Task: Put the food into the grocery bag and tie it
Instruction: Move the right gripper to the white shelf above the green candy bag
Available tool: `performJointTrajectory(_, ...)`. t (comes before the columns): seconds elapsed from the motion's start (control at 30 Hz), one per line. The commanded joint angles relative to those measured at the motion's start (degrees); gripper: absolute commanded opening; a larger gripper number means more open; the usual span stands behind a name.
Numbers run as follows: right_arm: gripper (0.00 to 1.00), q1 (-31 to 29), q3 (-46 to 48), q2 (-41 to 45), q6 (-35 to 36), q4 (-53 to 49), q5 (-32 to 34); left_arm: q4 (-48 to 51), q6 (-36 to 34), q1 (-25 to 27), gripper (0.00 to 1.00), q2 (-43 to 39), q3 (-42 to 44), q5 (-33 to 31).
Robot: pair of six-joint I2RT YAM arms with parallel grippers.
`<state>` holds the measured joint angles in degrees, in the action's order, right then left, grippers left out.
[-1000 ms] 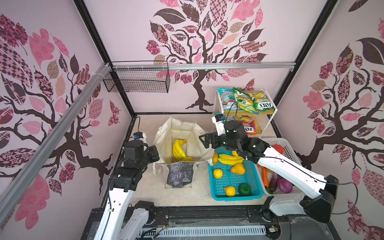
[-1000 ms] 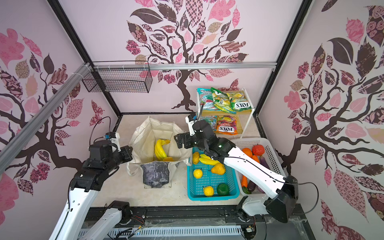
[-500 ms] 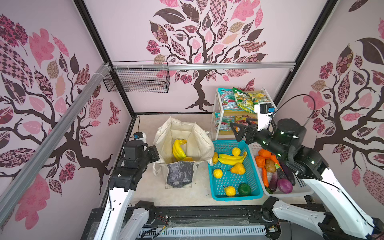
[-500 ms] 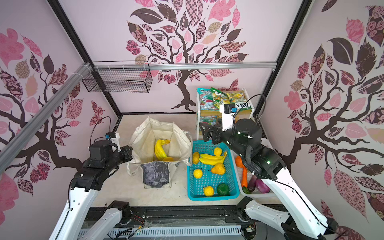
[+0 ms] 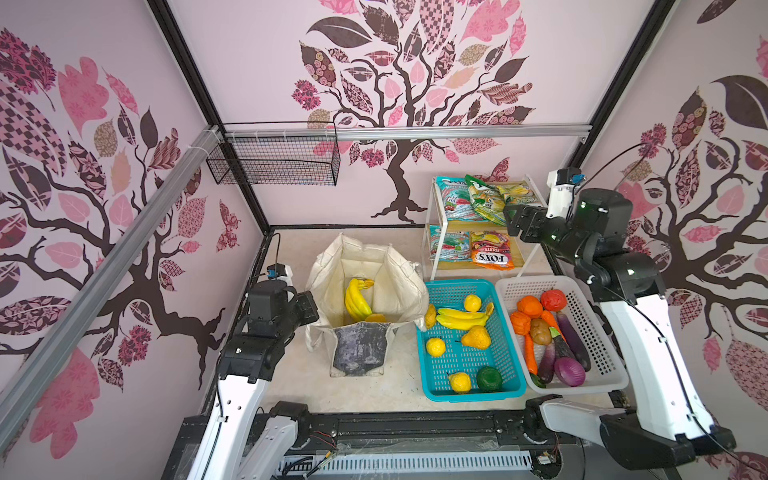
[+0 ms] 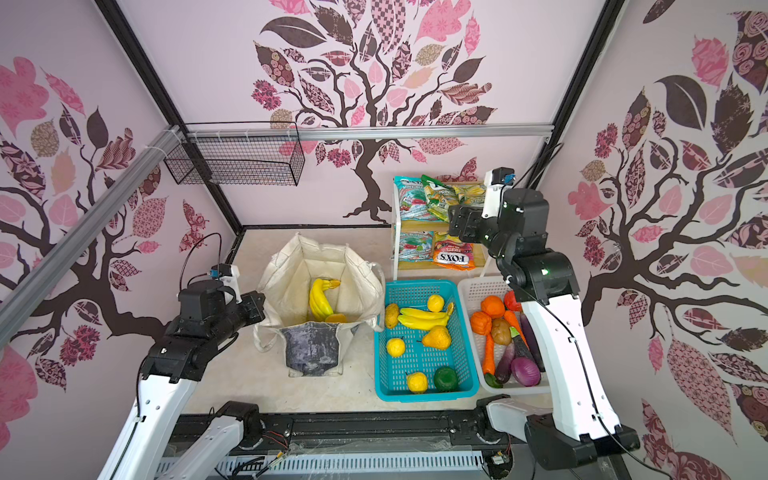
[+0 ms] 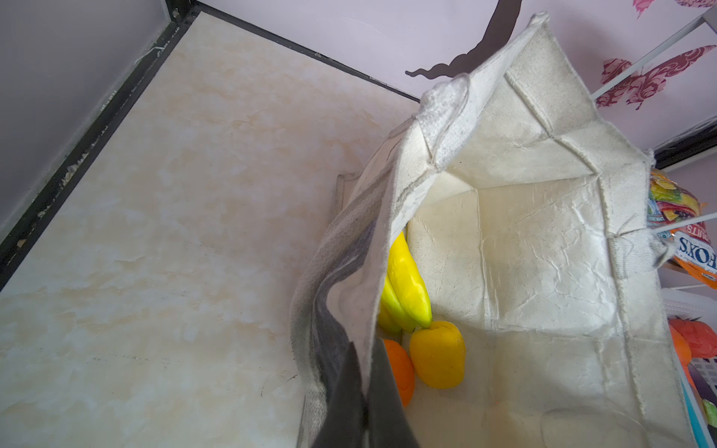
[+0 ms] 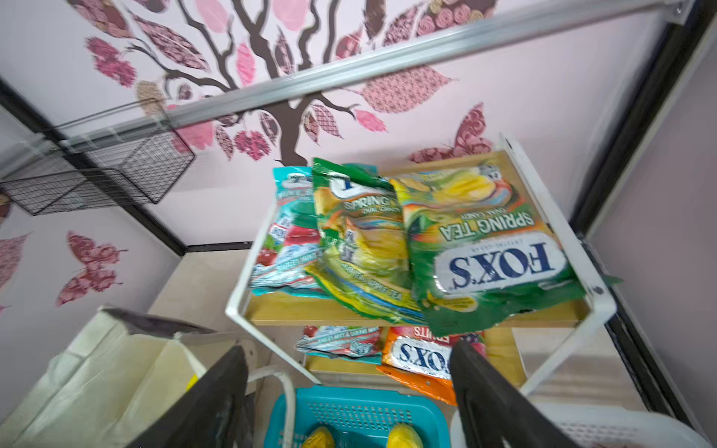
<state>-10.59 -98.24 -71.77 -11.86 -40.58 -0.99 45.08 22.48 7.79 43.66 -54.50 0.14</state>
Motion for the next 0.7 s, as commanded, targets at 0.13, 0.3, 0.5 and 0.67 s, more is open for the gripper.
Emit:
performJointTrajectory(0.13,0.69,0.02,-6.58,-6.37,4.36,-7.41,13.52,-1.93,-0.23,0.03,0.0,0.02,1.26,-0.05)
performJointTrajectory(0.3,0.61,-0.05,-4.27,-7.33,6.01,-4.17,16.18,-1.91,-0.24,-0.05,0.0,-0.25,1.28,-0.64)
performJointTrajectory(0.5,0.58,-0.02,-2.41,-9.13,7.1,-1.68,14.66,-1.78,-0.33,0.02,0.0,-0.01,1.15,-0.7)
performJointTrajectory(0.67,0.57,-0.06,-4.01,-12.25,9.66,-1.34,14.42,-1.83,-0.44,-0.05,0.0,0.59,1.34,-0.5)
